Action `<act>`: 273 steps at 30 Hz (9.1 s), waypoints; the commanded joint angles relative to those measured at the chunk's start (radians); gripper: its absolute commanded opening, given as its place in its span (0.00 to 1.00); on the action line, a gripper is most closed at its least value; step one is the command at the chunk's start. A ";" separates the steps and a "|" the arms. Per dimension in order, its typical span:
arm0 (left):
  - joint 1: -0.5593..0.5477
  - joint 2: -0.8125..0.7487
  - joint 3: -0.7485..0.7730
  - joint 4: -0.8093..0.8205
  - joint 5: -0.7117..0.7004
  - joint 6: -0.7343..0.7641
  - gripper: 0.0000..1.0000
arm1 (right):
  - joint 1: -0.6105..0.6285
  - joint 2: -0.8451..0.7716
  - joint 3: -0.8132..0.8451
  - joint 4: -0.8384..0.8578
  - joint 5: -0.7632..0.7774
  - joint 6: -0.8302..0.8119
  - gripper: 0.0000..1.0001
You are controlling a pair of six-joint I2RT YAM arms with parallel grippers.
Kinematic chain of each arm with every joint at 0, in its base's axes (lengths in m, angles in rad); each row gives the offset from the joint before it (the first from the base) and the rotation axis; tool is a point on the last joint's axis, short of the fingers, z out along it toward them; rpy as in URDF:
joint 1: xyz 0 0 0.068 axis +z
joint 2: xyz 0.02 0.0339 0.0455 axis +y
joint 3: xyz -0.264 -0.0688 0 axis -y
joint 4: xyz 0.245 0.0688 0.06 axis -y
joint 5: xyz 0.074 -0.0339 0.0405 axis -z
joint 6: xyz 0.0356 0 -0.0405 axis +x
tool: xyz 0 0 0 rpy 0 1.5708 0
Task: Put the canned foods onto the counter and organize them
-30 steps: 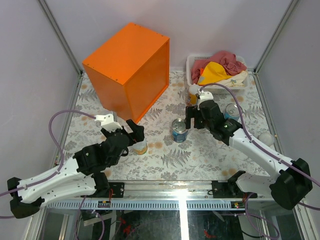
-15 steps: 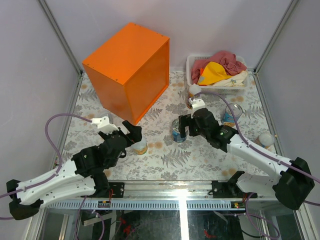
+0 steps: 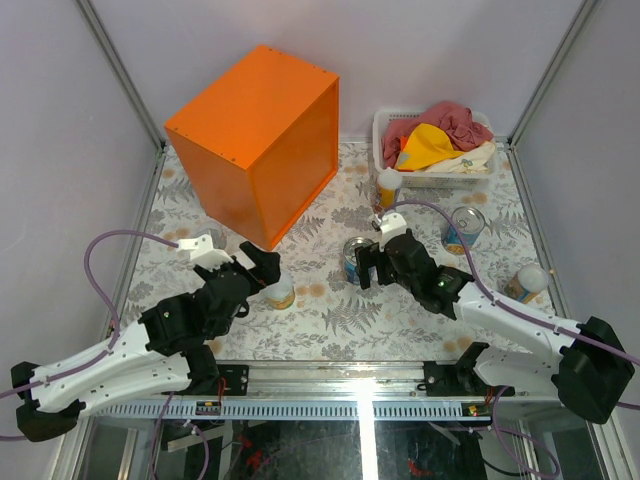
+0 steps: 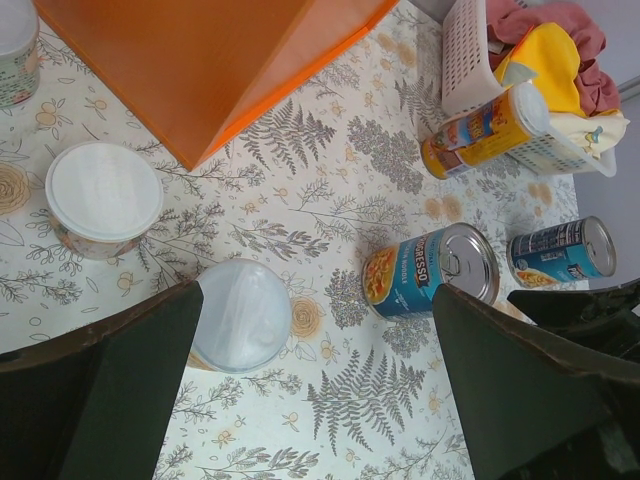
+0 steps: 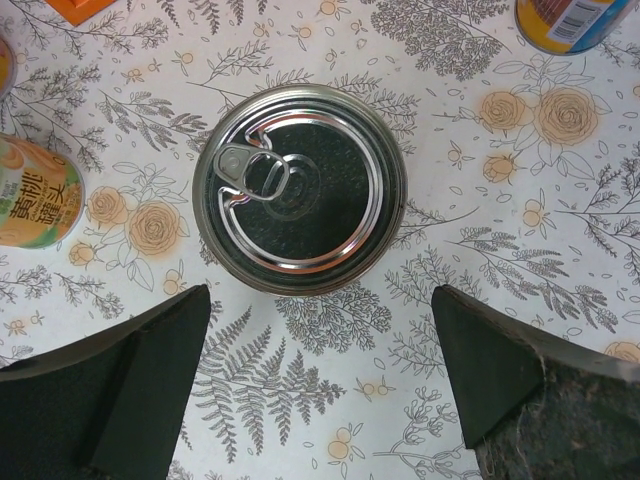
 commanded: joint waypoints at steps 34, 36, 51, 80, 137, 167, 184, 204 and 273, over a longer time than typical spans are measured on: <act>-0.007 0.019 0.032 -0.023 -0.074 -0.013 0.98 | 0.011 0.283 -0.092 0.598 0.037 -0.157 0.64; -0.007 0.011 0.031 -0.035 -0.080 -0.018 0.98 | 0.011 0.289 -0.095 0.620 0.042 -0.158 0.40; -0.006 -0.043 0.008 -0.046 -0.106 -0.010 0.99 | 0.011 0.234 0.197 0.452 0.026 -0.225 0.00; -0.007 -0.066 -0.008 -0.051 -0.098 -0.059 0.98 | 0.017 0.640 1.470 -0.110 -0.123 -0.306 0.00; -0.005 -0.126 -0.100 0.018 -0.067 -0.008 0.99 | 0.016 1.088 1.895 0.088 -0.088 -0.386 0.47; -0.005 -0.081 -0.122 0.115 -0.076 0.049 1.00 | -0.192 1.388 2.001 0.442 -0.238 -0.233 0.85; -0.004 -0.107 -0.120 0.231 -0.050 0.129 1.00 | -0.156 1.183 1.884 0.392 -0.290 -0.252 0.99; -0.006 0.120 0.151 0.448 0.052 0.499 0.99 | -0.112 0.777 1.480 0.391 -0.140 -0.303 0.99; 0.661 1.360 1.478 0.398 0.162 0.684 0.92 | -0.119 0.108 0.755 0.321 0.040 -0.127 0.52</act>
